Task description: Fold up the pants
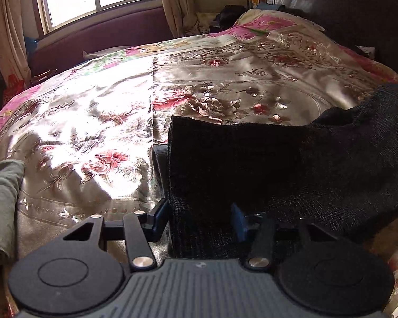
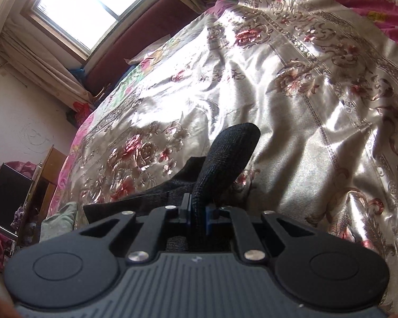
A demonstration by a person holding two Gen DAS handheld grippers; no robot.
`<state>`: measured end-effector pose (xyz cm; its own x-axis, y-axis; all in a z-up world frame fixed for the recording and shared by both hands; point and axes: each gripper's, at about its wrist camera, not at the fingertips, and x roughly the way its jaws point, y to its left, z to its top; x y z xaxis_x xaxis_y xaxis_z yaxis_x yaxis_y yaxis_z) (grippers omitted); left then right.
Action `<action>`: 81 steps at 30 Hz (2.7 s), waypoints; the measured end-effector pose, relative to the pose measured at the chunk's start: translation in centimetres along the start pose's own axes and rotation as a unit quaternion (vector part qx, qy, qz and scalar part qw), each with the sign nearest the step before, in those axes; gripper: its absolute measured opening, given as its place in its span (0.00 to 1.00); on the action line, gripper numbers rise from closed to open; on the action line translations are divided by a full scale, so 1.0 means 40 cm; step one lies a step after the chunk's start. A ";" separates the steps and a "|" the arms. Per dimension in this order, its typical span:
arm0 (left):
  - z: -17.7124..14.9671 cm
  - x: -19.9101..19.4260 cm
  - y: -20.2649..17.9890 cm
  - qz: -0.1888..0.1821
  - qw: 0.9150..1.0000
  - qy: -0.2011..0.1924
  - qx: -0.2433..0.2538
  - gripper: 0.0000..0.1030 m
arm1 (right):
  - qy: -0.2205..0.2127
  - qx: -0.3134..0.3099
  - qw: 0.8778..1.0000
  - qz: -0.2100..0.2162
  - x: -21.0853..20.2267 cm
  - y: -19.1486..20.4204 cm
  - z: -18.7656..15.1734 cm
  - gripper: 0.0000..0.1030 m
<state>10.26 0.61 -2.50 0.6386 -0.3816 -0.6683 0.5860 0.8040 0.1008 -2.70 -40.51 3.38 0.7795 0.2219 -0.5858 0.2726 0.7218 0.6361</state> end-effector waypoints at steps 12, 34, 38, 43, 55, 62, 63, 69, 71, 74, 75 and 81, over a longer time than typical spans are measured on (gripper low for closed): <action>-0.056 0.005 0.049 -0.025 0.993 -0.062 -0.095 0.64 | 0.043 -0.030 0.997 0.061 0.264 0.349 -0.063 0.10; -0.122 -0.022 0.099 -0.043 0.988 -0.088 -0.120 0.72 | 0.068 -0.195 0.978 0.016 0.486 0.624 -0.235 0.08; -0.118 -0.074 0.118 -0.019 0.989 -0.096 -0.114 0.71 | 0.051 -0.259 0.963 -0.059 0.472 0.610 -0.185 0.23; -0.131 -0.168 0.126 -0.054 0.977 -0.118 -0.169 0.78 | 0.062 -0.275 0.957 -0.071 0.499 0.602 -0.135 0.35; -0.065 -0.026 -0.004 -0.033 0.985 -0.053 -0.159 0.68 | 0.100 -0.349 0.927 -0.094 0.629 0.617 -0.143 0.39; -0.083 -0.058 0.037 -0.073 0.976 -0.073 -0.193 0.38 | 0.109 -0.296 0.947 -0.059 0.625 0.580 -0.128 0.14; -0.080 -0.072 0.043 -0.072 0.975 -0.081 -0.196 0.37 | 0.106 -0.293 0.949 -0.053 0.614 0.586 -0.125 0.13; -0.096 -0.071 0.093 -0.059 0.969 -0.076 -0.227 0.36 | 0.092 -0.296 0.949 -0.050 0.600 0.620 -0.131 0.13; -0.109 -0.068 0.107 -0.061 0.966 -0.073 -0.241 0.36 | 0.099 -0.291 0.950 -0.045 0.624 0.624 -0.147 0.13; -0.110 -0.095 0.116 -0.057 0.965 -0.090 -0.239 0.33 | 0.098 -0.276 0.956 -0.020 0.630 0.635 -0.150 0.13; -0.112 -0.097 0.126 -0.062 0.962 -0.092 -0.249 0.33 | 0.095 -0.279 0.955 -0.019 0.630 0.642 -0.152 0.13; -0.161 -0.049 0.168 -0.013 0.961 -0.048 -0.271 0.28 | 0.087 -0.294 0.950 -0.052 0.683 0.641 -0.203 0.15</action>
<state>9.74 9.68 -5.27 0.6857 -0.4245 -0.5912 0.2732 0.9030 -0.3316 20.99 -10.62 -0.40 0.6460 0.1981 -0.7372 -0.0600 0.9759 0.2097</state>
